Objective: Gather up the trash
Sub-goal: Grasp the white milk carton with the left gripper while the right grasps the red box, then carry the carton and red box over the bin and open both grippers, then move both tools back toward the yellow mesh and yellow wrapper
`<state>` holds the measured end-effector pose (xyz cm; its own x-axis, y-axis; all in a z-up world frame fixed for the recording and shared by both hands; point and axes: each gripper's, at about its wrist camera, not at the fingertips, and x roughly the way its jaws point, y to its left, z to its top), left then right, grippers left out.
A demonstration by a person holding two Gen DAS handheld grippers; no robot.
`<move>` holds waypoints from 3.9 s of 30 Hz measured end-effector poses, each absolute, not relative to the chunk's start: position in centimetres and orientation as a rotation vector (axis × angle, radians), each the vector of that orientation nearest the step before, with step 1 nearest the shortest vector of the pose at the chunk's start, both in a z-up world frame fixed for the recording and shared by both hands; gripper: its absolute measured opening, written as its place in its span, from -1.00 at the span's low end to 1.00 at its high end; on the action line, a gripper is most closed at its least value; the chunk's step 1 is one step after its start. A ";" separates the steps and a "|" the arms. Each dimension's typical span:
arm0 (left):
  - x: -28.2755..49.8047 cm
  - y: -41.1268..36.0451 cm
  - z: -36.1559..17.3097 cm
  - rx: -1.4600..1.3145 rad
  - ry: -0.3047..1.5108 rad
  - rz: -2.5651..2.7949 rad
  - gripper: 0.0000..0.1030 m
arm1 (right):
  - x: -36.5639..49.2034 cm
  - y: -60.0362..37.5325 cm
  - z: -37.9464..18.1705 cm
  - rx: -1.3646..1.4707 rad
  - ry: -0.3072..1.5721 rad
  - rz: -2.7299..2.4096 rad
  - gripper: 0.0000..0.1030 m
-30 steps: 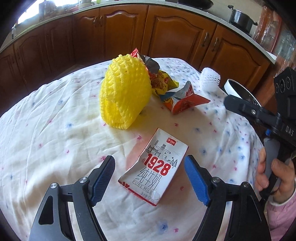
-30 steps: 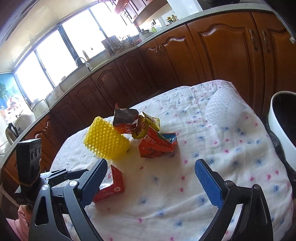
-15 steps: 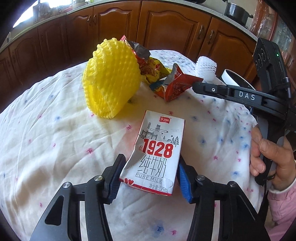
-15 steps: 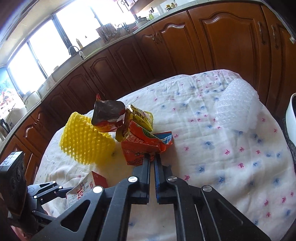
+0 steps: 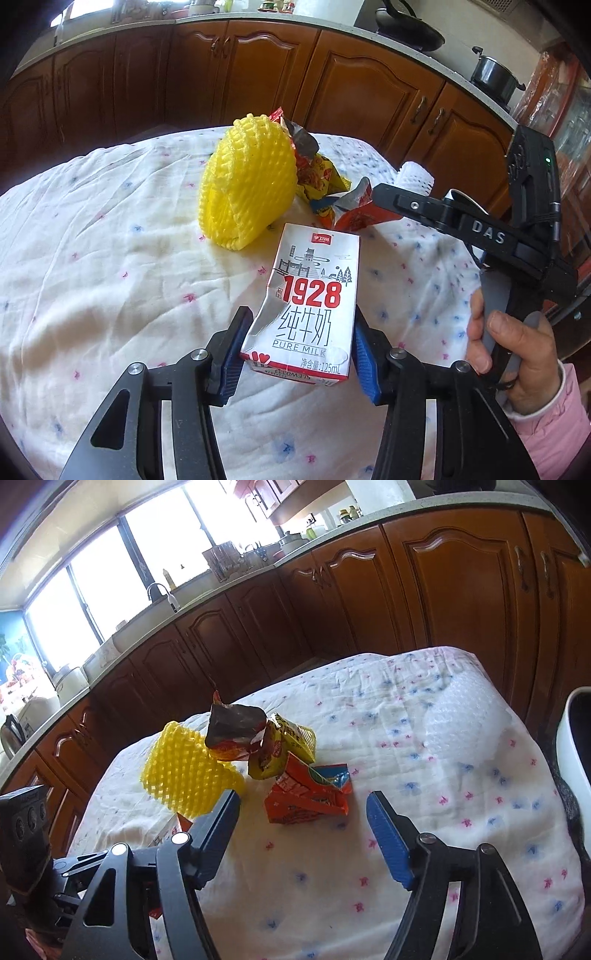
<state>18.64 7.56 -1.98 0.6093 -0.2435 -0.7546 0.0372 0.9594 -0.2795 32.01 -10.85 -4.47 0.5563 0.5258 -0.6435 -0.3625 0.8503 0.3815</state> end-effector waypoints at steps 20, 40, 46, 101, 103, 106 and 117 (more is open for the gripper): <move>19.9 2.5 -0.9 -0.242 0.894 -0.269 -0.08 | 29.2 -16.5 -4.0 0.287 0.859 0.492 -0.55; 24.1 -8.8 0.4 -0.130 0.864 -0.442 -0.10 | 23.9 -30.5 -2.3 0.426 0.751 0.254 -0.55; 26.5 -11.9 1.0 -0.092 0.846 -0.482 -0.10 | 23.9 -33.3 -1.5 0.441 0.715 0.208 -0.56; 31.8 -14.3 -2.3 -0.102 0.903 -0.375 0.16 | 25.9 -36.6 -1.3 0.474 0.640 0.143 0.77; 30.6 -12.9 -2.3 -0.119 0.899 -0.349 0.17 | 25.4 -35.3 -1.2 0.465 0.641 0.160 0.81; 28.9 -10.7 -2.4 -0.151 0.898 -0.307 0.19 | 24.8 -33.4 -1.3 0.458 0.648 0.187 0.82; 25.1 -3.2 -3.2 -0.258 0.916 -0.164 0.22 | 23.6 -26.4 -3.3 0.422 0.733 0.298 0.83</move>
<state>25.06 -3.15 -3.18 0.5994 -0.2493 -0.7606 0.0306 0.9567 -0.2895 23.63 -26.45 -3.30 0.7075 0.4039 -0.5799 -0.1150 0.8754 0.4694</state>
